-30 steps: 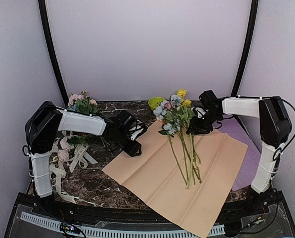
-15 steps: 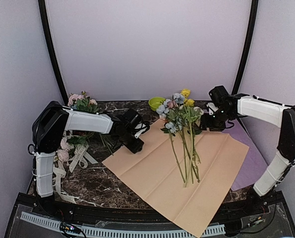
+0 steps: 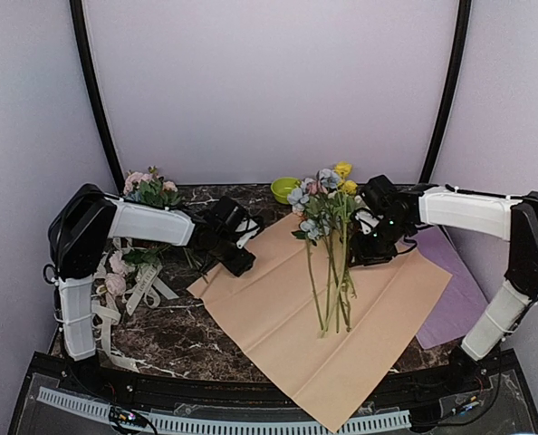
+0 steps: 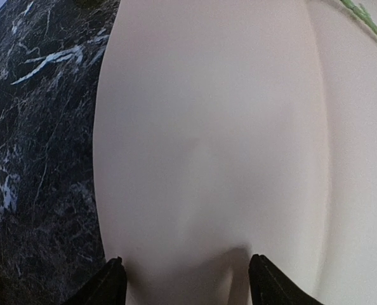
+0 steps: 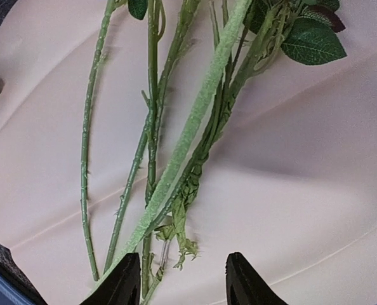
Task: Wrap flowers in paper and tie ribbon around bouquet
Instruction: Place the fake flower on the flattened wrapping paper, then pick up the bottom corner of the flattened wrapping paper from the center of the board.
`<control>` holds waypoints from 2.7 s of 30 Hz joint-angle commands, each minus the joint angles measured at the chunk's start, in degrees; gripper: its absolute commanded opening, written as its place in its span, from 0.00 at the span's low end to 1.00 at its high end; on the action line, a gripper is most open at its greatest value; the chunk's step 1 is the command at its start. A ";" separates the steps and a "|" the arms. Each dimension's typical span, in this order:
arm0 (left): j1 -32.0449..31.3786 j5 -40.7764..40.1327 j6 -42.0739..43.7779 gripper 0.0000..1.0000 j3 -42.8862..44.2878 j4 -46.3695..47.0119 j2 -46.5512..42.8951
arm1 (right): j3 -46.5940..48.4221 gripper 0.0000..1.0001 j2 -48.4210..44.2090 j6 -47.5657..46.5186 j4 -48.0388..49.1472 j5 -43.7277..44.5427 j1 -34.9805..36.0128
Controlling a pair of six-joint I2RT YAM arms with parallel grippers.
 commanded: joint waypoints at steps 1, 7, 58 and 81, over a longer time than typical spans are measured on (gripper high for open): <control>-3.72 13.51 8.99 0.69 -11.06 17.12 -14.63 | -5.12 0.45 -0.85 3.13 1.98 -2.78 0.26; -13.73 38.11 26.90 0.66 -21.36 16.79 -24.56 | -10.70 0.44 0.03 3.04 5.50 -5.48 0.63; -47.54 10.28 49.58 0.45 -7.74 14.59 -3.74 | -23.14 0.43 -0.16 2.74 19.39 -1.07 5.65; -41.84 17.70 36.23 0.00 -6.06 14.15 -9.81 | -22.78 0.44 -7.15 3.39 15.96 -2.66 5.60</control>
